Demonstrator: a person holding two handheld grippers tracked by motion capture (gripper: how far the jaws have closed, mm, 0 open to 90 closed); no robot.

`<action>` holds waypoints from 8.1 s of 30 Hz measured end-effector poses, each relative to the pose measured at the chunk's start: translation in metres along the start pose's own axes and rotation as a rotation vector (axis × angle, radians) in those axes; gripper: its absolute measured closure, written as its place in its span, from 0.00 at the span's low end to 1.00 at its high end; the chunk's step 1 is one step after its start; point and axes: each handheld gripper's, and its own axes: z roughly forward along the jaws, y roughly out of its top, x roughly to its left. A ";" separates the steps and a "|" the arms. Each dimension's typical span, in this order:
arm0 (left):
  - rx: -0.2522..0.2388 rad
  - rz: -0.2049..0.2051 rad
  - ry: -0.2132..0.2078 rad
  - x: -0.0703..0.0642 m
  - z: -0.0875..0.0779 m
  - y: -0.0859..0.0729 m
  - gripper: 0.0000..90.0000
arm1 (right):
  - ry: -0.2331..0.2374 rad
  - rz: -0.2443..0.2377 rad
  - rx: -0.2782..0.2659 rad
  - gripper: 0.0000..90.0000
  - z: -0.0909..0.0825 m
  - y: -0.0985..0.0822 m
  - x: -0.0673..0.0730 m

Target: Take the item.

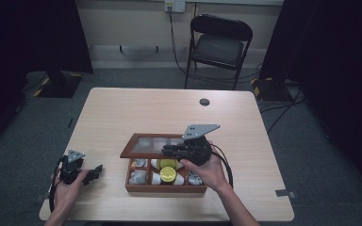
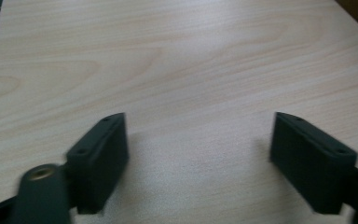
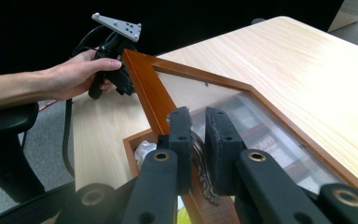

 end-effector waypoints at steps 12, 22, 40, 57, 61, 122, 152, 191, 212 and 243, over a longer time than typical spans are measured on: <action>-0.058 0.012 -0.149 -0.017 -0.018 0.007 0.25 | 0.001 -0.002 0.001 0.90 -0.001 0.002 -0.001; -0.077 0.056 -0.267 -0.035 -0.027 0.012 0.30 | -0.007 0.001 0.000 0.90 -0.001 0.005 -0.002; -0.098 0.175 -0.424 -0.075 -0.033 0.025 0.33 | 0.002 0.000 0.023 0.91 -0.002 0.015 -0.008; -0.060 0.272 -0.505 -0.120 -0.026 0.035 0.36 | 0.024 0.005 0.041 0.91 -0.002 0.021 -0.013; -0.061 0.296 -0.509 -0.128 -0.026 0.038 0.36 | 0.018 0.000 0.045 0.91 -0.003 0.023 -0.014; 0.079 0.380 -0.574 -0.210 0.024 0.063 0.38 | 0.024 0.005 0.068 0.91 -0.004 0.041 -0.026; 0.069 0.357 -0.587 -0.202 0.021 0.059 0.43 | 0.029 0.014 0.053 0.91 -0.004 0.038 -0.026; -0.013 0.339 -0.628 -0.192 -0.003 0.062 0.43 | 0.024 0.013 0.053 0.92 -0.004 0.040 -0.026; -0.050 0.322 -0.620 -0.167 -0.017 0.065 0.43 | 0.024 0.011 0.051 0.92 -0.004 0.041 -0.027; -0.108 0.261 -0.580 -0.106 -0.046 0.065 0.43 | 0.029 0.012 0.057 0.92 -0.004 0.042 -0.028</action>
